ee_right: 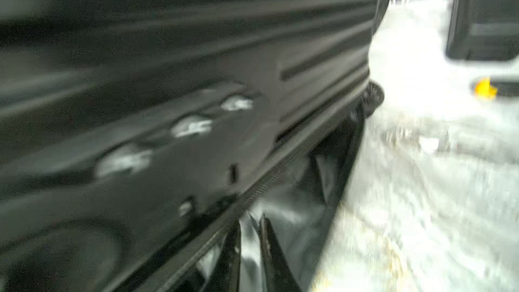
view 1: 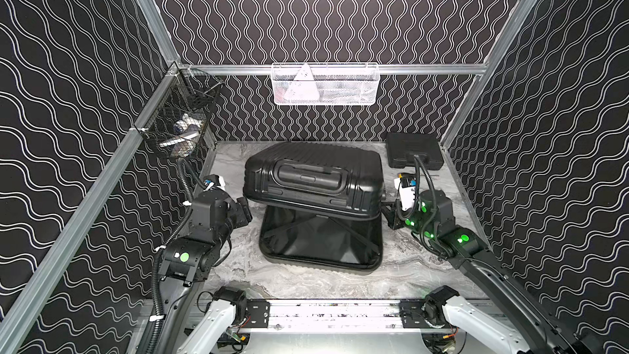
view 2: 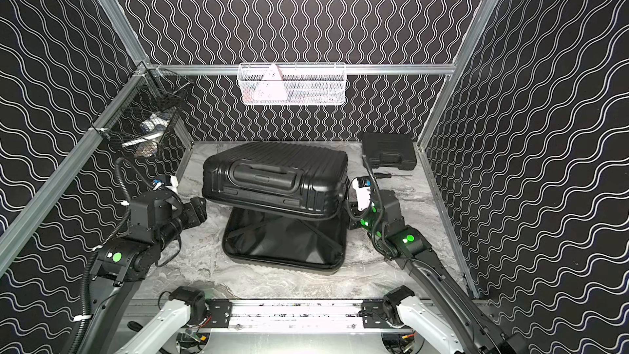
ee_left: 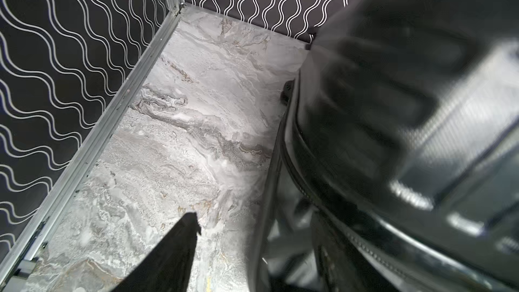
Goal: Close the suitcase zippers
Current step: Close the suitcase at the center of the board, then adjust the suitcase at the center of the board.
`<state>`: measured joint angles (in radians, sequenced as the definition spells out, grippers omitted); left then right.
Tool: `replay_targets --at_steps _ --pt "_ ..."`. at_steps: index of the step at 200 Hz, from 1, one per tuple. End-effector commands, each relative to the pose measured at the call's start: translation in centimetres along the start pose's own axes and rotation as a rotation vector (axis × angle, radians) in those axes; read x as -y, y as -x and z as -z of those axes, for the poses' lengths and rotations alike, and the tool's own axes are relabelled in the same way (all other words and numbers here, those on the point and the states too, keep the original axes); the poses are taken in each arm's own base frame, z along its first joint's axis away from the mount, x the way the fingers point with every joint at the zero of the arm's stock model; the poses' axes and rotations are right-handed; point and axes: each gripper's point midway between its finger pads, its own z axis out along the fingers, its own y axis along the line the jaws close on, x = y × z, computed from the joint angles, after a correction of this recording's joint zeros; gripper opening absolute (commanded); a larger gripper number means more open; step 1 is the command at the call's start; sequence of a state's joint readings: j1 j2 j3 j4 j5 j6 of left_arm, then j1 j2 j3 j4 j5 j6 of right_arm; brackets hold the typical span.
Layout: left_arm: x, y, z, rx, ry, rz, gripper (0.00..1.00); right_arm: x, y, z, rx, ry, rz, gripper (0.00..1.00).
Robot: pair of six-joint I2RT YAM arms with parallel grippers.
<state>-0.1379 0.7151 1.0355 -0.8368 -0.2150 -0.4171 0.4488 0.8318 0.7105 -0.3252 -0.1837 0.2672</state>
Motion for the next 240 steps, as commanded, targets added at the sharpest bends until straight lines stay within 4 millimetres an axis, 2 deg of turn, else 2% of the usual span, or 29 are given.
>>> replay_targets --at_steps 1,12,21,46,62,81,96,107,144,176,202,214,225,240 --pt "0.4 0.6 -0.1 0.028 -0.015 0.019 0.68 1.7 -1.9 0.2 -0.021 -0.073 -0.066 0.19" --pt "0.3 0.4 -0.2 0.018 -0.011 0.021 0.67 2.1 -2.7 0.2 -0.028 -0.099 -0.059 0.19" --pt "-0.3 0.3 -0.1 0.022 0.016 0.024 0.67 3.2 -3.3 0.3 -0.033 -0.160 -0.072 0.20" --pt "-1.4 0.5 0.5 0.046 0.065 0.026 0.70 5.3 -4.5 0.3 -0.057 -0.265 -0.098 0.29" --pt "-0.4 0.1 0.4 0.022 0.011 0.032 0.70 5.8 -5.6 -0.4 -0.086 -0.282 -0.131 0.31" --pt "2.0 -1.6 -0.5 -0.088 -0.106 0.044 0.68 6.1 -7.4 -1.7 -0.149 -0.280 -0.178 0.32" --pt "3.6 -3.5 -1.1 -0.199 -0.185 0.065 0.67 5.6 -9.0 -3.0 -0.211 -0.234 -0.196 0.33" --pt "4.0 -4.6 -1.2 -0.255 -0.211 0.073 0.68 5.0 -10.1 -3.9 -0.248 -0.183 -0.208 0.34" --pt "4.0 -5.2 -0.1 -0.285 -0.230 0.015 0.75 2.2 -12.3 -6.0 -0.308 -0.039 -0.190 0.39" --pt "3.9 -6.6 0.2 -0.418 -0.214 -0.084 0.71 -0.1 -12.8 -6.9 -0.315 0.033 -0.158 0.43" --pt "3.8 -6.7 1.9 -0.462 -0.230 -0.147 0.73 -0.7 -13.0 -7.9 -0.320 0.039 -0.152 0.43" --pt "4.2 -7.4 2.6 -0.507 -0.268 -0.161 0.75 -0.9 -12.9 -8.4 -0.318 0.037 -0.154 0.43" --pt "4.4 -8.6 2.6 -0.563 -0.290 -0.163 0.75 -1.2 -12.8 -8.9 -0.311 0.044 -0.157 0.43" --pt "4.0 -10.0 1.4 -0.598 -0.267 -0.152 0.75 -1.6 -12.3 -9.5 -0.293 0.054 -0.167 0.43"
